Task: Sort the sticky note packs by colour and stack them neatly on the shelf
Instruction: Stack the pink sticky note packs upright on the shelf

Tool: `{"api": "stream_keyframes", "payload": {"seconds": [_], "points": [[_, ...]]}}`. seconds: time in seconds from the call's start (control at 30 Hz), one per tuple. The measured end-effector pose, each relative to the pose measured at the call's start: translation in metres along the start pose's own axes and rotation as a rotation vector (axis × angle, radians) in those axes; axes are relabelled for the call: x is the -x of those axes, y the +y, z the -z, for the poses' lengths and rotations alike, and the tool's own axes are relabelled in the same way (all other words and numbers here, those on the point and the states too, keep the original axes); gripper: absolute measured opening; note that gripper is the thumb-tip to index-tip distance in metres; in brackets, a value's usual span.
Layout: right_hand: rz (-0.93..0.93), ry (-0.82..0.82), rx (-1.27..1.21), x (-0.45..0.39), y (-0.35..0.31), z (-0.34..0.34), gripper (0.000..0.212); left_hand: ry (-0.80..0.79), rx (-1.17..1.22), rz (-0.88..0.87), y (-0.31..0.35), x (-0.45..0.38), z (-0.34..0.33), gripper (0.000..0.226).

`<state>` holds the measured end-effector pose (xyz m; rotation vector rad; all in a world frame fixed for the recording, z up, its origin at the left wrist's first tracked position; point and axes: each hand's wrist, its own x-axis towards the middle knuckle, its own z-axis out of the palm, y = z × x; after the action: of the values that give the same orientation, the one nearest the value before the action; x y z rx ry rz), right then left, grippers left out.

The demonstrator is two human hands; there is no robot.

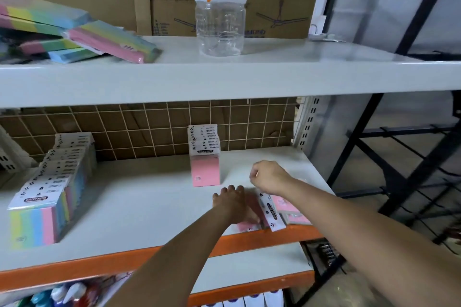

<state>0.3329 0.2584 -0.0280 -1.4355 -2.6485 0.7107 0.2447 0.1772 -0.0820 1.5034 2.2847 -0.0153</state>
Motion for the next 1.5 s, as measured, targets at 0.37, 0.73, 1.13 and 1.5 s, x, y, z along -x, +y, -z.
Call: {"api": "stream_keyframes", "payload": {"seconds": [0.37, 0.73, 1.13, 1.5], "points": [[-0.005, -0.028, -0.001, -0.001, 0.008, -0.003, 0.013, 0.021, 0.581, 0.143, -0.023, 0.0, 0.019, 0.013], [-0.103, -0.08, -0.032, -0.008, -0.021, -0.019, 0.036, 0.213, 1.259, 0.207, -0.058, 0.025, 0.031, 0.022], [-0.024, -0.058, -0.236, -0.031, -0.054, -0.054, 0.02, 0.473, 1.106, 0.269, -0.088, 0.003, 0.038, 0.015], [-0.003, 0.095, -0.073, -0.048, -0.063, -0.068, 0.028, 0.567, 0.776, 0.305, -0.099, -0.031, 0.027, 0.012]]}}
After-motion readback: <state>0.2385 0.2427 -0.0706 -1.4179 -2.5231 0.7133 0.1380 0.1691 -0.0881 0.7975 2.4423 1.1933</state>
